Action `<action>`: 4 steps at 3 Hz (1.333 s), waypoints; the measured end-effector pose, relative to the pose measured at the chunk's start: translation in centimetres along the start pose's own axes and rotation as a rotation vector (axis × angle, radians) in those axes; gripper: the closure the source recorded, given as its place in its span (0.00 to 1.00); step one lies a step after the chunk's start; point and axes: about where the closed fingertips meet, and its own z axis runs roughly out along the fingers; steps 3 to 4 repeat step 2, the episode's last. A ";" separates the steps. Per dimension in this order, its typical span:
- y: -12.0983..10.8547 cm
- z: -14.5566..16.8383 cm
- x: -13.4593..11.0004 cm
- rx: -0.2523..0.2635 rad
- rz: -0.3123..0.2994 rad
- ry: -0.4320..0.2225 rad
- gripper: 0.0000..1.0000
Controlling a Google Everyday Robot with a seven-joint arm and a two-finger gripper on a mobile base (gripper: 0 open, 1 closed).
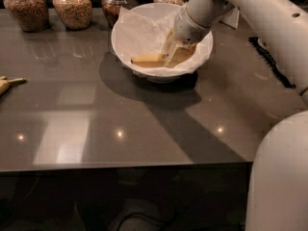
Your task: Pick banana from white bowl
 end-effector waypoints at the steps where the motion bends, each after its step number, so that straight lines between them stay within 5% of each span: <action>1: -0.9 -2.8 -1.2 0.050 -0.022 0.005 1.00; 2: -1.0 -6.3 -2.2 0.073 -0.020 -0.038 1.00; 4: -1.0 -6.3 -2.2 0.073 -0.020 -0.038 1.00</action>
Offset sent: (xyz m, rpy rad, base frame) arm -0.0266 -0.0202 0.1202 0.1173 -0.0863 0.0034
